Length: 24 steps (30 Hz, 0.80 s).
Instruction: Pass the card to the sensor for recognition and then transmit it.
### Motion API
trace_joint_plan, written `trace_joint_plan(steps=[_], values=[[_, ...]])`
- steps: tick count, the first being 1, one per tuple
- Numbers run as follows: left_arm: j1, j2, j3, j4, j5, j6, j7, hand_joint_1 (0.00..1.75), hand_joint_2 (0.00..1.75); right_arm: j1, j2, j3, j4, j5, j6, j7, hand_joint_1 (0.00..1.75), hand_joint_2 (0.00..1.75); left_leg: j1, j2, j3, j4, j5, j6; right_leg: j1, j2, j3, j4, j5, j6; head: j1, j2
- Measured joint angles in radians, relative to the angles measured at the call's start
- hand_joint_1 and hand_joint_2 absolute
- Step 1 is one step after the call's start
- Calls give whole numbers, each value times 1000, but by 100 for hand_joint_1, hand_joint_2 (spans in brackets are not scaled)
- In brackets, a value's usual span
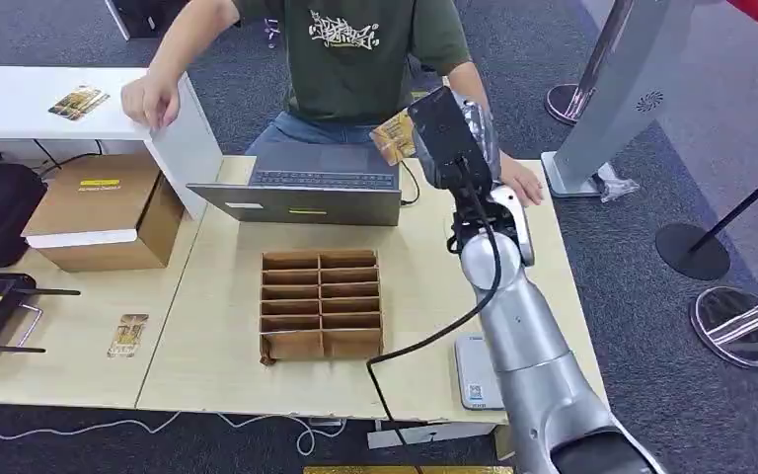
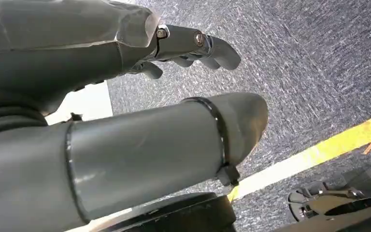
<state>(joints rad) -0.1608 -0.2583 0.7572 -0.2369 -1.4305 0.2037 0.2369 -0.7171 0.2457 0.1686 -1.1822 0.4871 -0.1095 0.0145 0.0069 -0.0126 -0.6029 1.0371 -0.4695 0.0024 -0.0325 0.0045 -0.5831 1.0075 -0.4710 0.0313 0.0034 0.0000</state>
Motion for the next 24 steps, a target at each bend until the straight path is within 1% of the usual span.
trace_joint_plan(steps=[5,12,14,17,19,24], values=[[7,4,-3,0,0,12,-18,0,0,0,-27,-44,11,-8,-10,7,175,175,0,0,0,0,0,0,0,0,0,0,0,0,0,0],[20,12,-8,0,11,21,-32,0,0,4,-82,-71,24,1,-19,6,175,175,0,0,0,0,0,0,0,0,0,0,0,0,0,0],[23,13,-8,0,23,44,-35,0,0,4,-102,-79,34,9,-27,4,175,175,0,0,0,0,0,0,0,0,0,0,0,0,0,0],[41,6,-7,0,43,122,-43,0,0,11,-135,-96,53,16,-50,-10,175,175,0,0,0,0,0,0,0,0,0,0,0,0,0,0],[51,2,-7,0,50,135,-50,0,0,21,-156,-109,65,16,-62,-21,175,175,0,0,0,0,0,0,0,0,0,0,0,0,0,0],[64,-2,-6,0,61,143,-55,0,0,71,-195,-145,80,29,-99,-33,175,175,0,-1,0,0,0,0,0,0,0,-1,0,0,0,0]])
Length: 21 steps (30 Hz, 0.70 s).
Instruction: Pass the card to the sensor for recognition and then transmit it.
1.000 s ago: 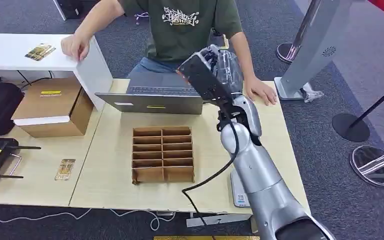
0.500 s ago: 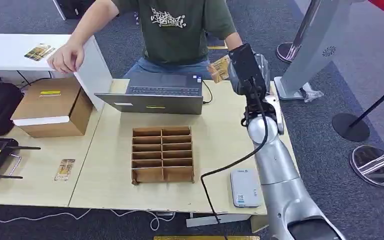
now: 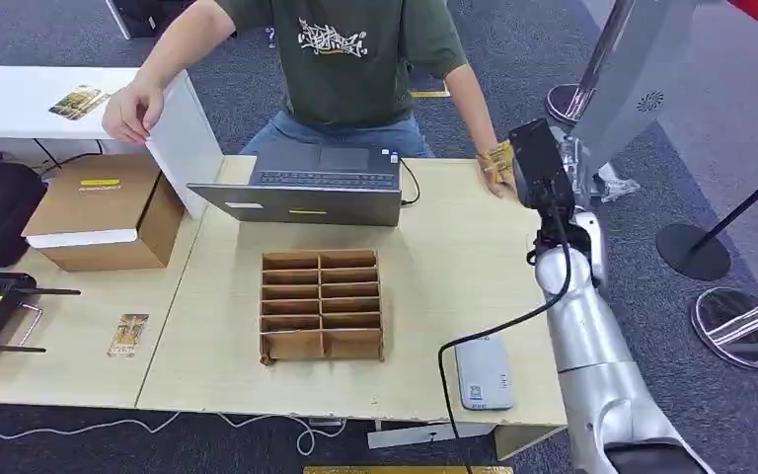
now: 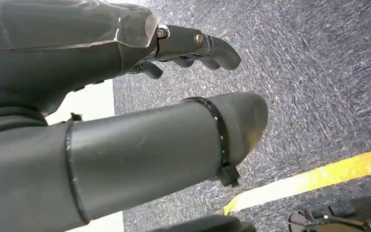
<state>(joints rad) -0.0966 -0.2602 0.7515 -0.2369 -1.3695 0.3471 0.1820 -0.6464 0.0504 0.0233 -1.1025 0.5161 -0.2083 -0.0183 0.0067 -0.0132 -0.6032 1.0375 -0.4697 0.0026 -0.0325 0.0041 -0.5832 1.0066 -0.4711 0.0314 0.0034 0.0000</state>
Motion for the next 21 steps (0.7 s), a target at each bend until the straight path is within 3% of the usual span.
trace_joint_plan(steps=[12,21], values=[[7,-1,1,0,3,5,-5,0,0,238,-20,-85,-126,7,-55,-10,175,175,0,0,-1,0,0,0,0,0,0,0,0,0,0,0],[8,-1,1,0,3,6,-4,0,0,269,-20,-95,-151,7,-59,-10,175,175,0,0,-1,0,0,0,0,0,0,0,0,0,0,0]])
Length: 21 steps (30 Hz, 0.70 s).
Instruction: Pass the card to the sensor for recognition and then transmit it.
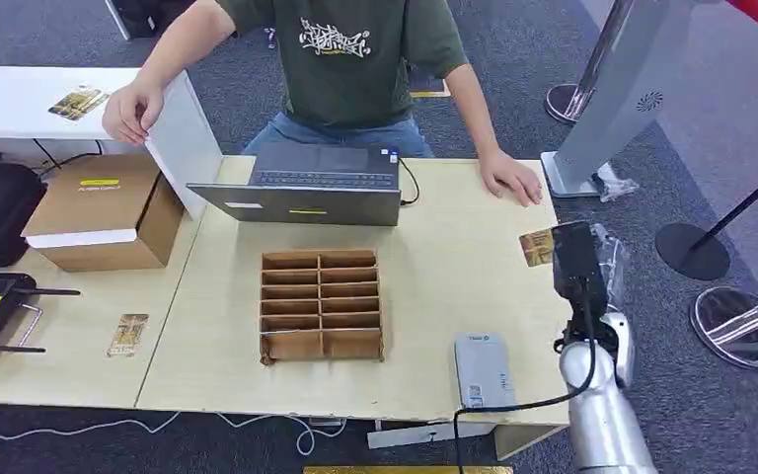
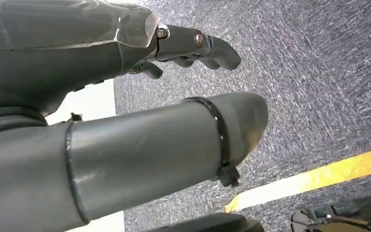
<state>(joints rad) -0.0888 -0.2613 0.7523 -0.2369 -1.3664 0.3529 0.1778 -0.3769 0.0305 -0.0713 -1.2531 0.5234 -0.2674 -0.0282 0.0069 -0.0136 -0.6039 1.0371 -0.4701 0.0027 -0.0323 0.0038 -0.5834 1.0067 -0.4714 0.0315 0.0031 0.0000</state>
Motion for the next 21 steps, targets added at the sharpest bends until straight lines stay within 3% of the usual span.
trace_joint_plan(steps=[1,4,21], values=[[0,0,0,0,0,0,0,0,0,8,0,-2,-6,0,-1,0,175,175,0,0,0,0,0,0,0,0,0,0,0,0,0,0],[0,-2,0,0,-1,4,6,0,0,165,30,-31,-153,1,-21,5,175,175,0,0,0,0,0,0,0,0,0,0,0,0,0,0],[13,-5,17,0,40,24,-8,0,0,389,114,-34,-325,24,-18,57,175,175,0,0,0,0,-1,0,0,0,0,0,-1,1,0,0]])
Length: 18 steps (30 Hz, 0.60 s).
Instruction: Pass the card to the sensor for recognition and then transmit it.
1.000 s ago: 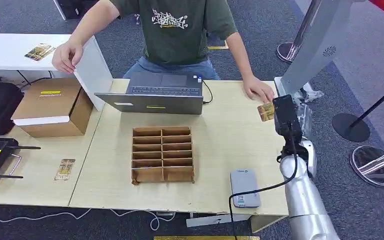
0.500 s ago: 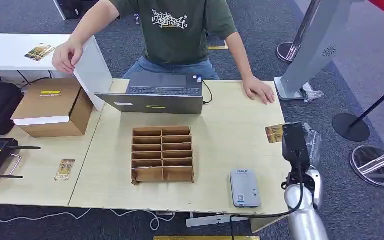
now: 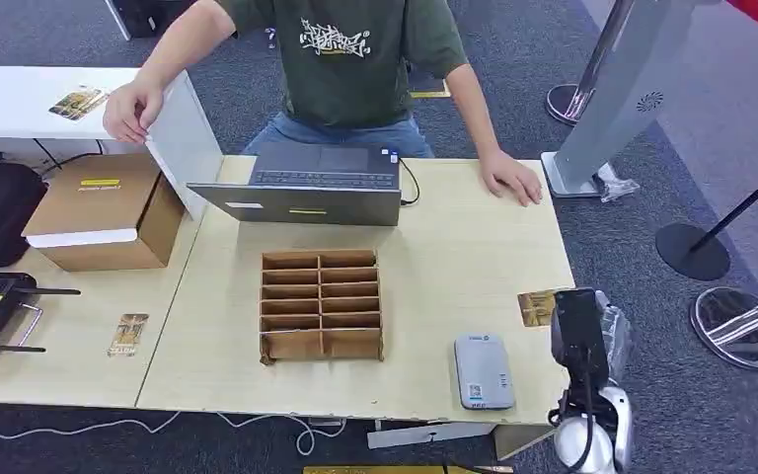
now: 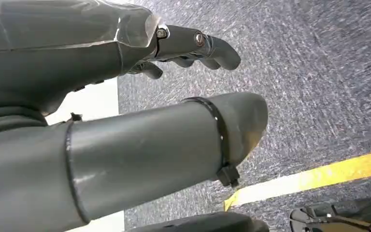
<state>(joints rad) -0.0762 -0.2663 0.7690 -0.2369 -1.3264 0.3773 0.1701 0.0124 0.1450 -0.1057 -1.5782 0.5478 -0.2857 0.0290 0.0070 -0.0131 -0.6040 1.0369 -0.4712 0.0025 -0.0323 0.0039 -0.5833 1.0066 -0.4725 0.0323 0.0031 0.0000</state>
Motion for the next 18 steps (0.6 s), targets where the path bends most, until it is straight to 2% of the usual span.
trace_joint_plan(steps=[9,18], values=[[4,0,22,0,19,2,-11,0,0,56,15,36,-6,25,13,43,175,175,0,0,0,0,0,0,0,0,0,0,0,0,0,0],[5,-5,40,0,34,6,-15,0,0,65,25,69,36,27,23,52,175,175,0,0,0,0,0,0,0,0,0,0,0,0,0,0]])
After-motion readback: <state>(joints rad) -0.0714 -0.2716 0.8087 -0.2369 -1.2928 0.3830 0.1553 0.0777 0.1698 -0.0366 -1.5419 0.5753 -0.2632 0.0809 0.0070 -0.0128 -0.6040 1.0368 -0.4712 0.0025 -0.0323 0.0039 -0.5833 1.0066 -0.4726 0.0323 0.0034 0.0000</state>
